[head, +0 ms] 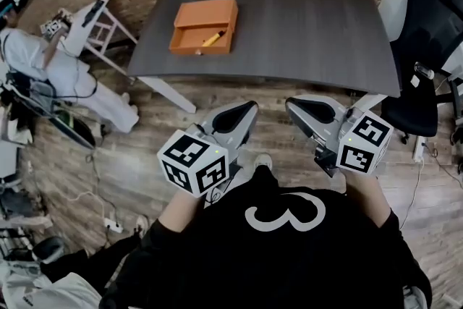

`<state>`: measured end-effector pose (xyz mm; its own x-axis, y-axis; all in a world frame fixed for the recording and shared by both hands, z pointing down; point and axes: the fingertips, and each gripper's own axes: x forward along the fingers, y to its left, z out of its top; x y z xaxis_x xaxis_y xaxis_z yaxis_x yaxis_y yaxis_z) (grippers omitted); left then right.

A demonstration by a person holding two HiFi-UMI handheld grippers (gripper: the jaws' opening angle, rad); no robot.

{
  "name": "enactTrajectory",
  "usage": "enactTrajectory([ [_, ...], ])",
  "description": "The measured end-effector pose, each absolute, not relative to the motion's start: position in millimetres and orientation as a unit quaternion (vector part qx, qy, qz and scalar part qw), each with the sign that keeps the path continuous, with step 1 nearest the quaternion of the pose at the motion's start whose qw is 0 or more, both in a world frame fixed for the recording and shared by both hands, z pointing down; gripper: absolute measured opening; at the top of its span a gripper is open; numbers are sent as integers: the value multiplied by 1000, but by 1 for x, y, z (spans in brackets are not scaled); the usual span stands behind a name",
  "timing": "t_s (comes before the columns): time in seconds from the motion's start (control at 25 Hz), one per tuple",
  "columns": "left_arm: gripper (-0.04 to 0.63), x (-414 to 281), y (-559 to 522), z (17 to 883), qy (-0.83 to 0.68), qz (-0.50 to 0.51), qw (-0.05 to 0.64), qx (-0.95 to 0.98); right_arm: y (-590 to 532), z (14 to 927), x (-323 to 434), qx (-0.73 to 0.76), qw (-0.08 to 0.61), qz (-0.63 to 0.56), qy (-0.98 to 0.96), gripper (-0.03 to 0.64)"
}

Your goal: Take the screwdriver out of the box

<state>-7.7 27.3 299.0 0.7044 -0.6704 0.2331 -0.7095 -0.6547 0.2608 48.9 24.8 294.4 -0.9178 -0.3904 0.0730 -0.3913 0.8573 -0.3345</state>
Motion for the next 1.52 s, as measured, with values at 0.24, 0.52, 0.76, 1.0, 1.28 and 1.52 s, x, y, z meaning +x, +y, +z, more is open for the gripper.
enactTrajectory([
  [0.24, 17, -51, -63, 308, -379, 76, 185, 904, -67, 297, 8, 204, 10, 196, -959, 2],
  [0.52, 17, -92, -138, 317, -388, 81, 175, 901, -133, 309, -24, 215, 29, 199, -956, 2],
  [0.76, 41, -116, -170, 325, -398, 94, 154, 900, -150, 322, -33, 221, 38, 210, -952, 2],
  [1.0, 54, -132, -204, 344, -416, 119, 150, 889, -173, 334, -36, 218, 50, 225, -948, 2],
  [1.28, 109, -146, -257, 381, -424, 203, 142, 871, -226, 352, -45, 208, 56, 249, -944, 2],
  [1.52, 132, -149, -299, 420, -409, 287, 151, 853, -270, 366, -43, 200, 68, 268, -940, 2],
])
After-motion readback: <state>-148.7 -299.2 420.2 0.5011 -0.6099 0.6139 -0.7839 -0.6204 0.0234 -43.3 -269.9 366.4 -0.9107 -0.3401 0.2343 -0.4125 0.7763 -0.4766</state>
